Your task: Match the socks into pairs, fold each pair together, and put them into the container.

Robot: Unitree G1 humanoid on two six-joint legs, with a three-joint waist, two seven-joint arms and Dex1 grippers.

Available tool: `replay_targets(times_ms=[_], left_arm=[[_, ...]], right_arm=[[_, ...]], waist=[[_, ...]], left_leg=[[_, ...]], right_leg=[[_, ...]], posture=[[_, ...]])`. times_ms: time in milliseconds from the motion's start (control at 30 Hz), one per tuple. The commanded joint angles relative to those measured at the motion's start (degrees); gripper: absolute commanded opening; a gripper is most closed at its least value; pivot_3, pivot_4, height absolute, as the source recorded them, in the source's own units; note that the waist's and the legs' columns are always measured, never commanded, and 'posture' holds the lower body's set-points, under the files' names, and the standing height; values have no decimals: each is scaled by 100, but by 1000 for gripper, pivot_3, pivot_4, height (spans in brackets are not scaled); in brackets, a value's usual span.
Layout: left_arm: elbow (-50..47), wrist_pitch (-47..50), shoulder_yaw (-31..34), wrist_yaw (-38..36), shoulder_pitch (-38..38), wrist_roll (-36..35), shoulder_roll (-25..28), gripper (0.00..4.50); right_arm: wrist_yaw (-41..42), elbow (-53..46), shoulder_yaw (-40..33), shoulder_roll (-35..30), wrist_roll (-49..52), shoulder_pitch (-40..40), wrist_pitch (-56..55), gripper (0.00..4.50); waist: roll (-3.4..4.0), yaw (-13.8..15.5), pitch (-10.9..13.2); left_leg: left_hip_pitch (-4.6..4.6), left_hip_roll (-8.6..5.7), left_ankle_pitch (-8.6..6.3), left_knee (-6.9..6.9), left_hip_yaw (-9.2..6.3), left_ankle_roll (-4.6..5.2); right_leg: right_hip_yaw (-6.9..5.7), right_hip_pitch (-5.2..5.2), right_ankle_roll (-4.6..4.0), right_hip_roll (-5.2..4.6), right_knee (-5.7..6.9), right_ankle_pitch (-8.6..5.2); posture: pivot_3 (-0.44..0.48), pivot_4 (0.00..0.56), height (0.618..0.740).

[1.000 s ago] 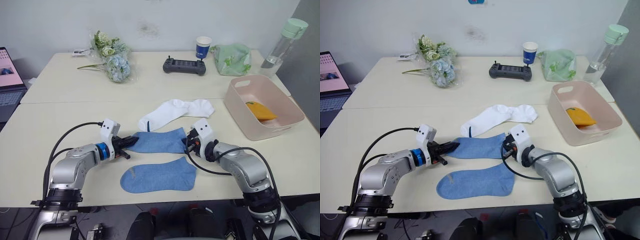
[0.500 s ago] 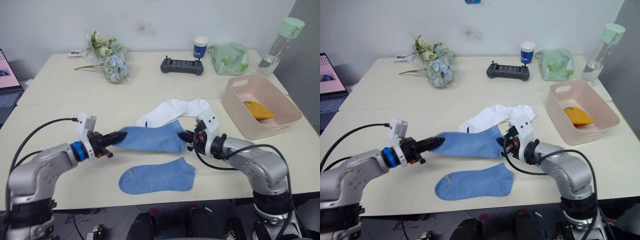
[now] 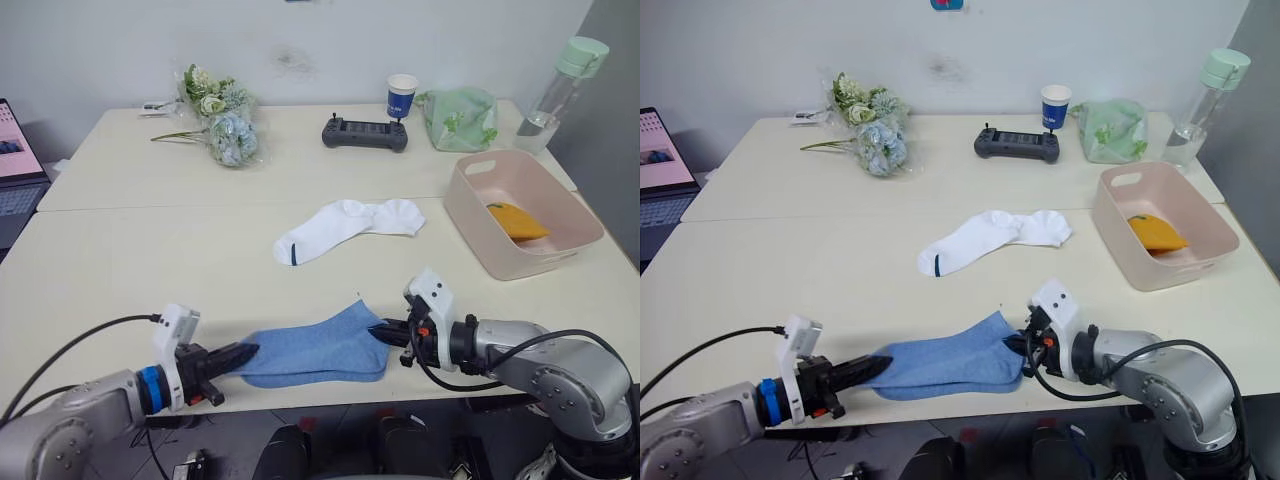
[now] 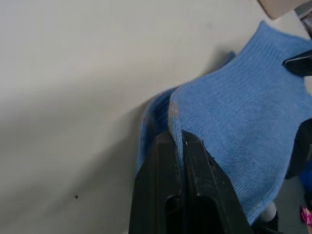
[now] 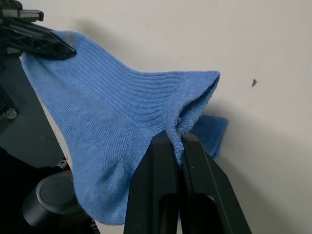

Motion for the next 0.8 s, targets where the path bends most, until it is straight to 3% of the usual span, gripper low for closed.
replay_targets(times_ms=[33,267,333,433,667,733,800], left_arm=[[-135,-395,-258,41,144,269,-43,28],[32,-1084,-638,364,212,965,-176,28],[136,-1057,-587,478,96,905,-268,0],[-58,-1154,-583,341,67,873,-183,653],[-301,-1419,-87,-120,71,680,262,2789],[-183,-1510,84,-336,-151,657,534,2826],[-96,-1581,166,-485,-374,644,717,2826]], right_arm=[[-36,9,280,-161,-236,81,-443,6],[-153,316,678,-323,-651,229,-813,6],[-185,337,656,-274,-683,258,-866,483],[-166,293,590,-317,-702,298,-980,1379],[102,-16,15,-525,-419,191,-1260,3842],[290,-98,-105,-543,-309,78,-1467,4488],[481,-142,-88,-569,-256,-7,-1687,4488]], waist=[[1,14,0],[1,63,0],[3,91,-1],[3,100,-1],[3,101,1],[4,102,2],[5,105,2]], left_leg=[[10,0,0,-5,0,0],[18,0,-1,-10,0,1],[19,-2,-1,-11,1,1],[19,-2,-2,-10,0,3],[17,-1,-2,-11,0,3],[18,-1,-2,-12,1,3],[18,-1,-2,-12,0,3]], right_leg=[[0,12,0,0,-10,0],[0,31,0,0,-33,0],[1,33,-1,-1,-37,1],[0,35,-1,-1,-38,1],[-1,34,-1,-1,-41,1],[-1,34,-1,1,-41,1],[-4,35,-1,1,-42,1]], posture=[[0,150,740],[0,150,740],[0,150,740],[0,150,740],[0,150,740],[0,150,740],[0,150,740]])
